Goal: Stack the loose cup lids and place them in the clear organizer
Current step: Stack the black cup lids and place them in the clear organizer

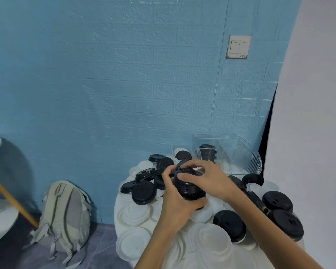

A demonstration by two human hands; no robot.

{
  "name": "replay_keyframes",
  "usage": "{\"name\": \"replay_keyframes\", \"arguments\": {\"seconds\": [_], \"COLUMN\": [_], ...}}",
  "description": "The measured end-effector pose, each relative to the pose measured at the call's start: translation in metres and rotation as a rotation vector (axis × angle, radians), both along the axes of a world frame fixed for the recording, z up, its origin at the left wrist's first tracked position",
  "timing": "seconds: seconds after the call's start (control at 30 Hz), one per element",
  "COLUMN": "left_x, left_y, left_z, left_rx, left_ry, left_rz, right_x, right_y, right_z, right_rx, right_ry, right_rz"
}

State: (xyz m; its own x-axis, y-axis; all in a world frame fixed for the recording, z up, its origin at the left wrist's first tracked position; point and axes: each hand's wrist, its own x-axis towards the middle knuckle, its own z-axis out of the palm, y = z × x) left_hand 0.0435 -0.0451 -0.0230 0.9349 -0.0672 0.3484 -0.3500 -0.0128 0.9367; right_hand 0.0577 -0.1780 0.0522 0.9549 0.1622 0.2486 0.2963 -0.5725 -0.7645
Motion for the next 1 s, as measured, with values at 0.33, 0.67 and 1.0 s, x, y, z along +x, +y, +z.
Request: {"name": "replay_keyframes", "arguments": {"seconds": [0.33, 0.67, 1.0], "left_x": [-0.005, -0.007, -0.003], "left_y": [0.0, -0.002, -0.006], "left_z": [0.007, 0.016, 0.032], "left_rx": [-0.057, -0.175, -0.424], "left_ry": [-0.012, 0.012, 0.186], "left_rz": [0.011, -0.062, -0.05], "right_x": [-0.003, 0.0, 0.001], "right_y": [0.005, 0.006, 0.015], "right_z": [-0.005, -0.016, -0.025], "right_rx": [0.221, 0.6, 0.584], "right_ry": [0.141, 0.405, 0.336], "right_rz": [0.09, 0.034, -0.121]}}
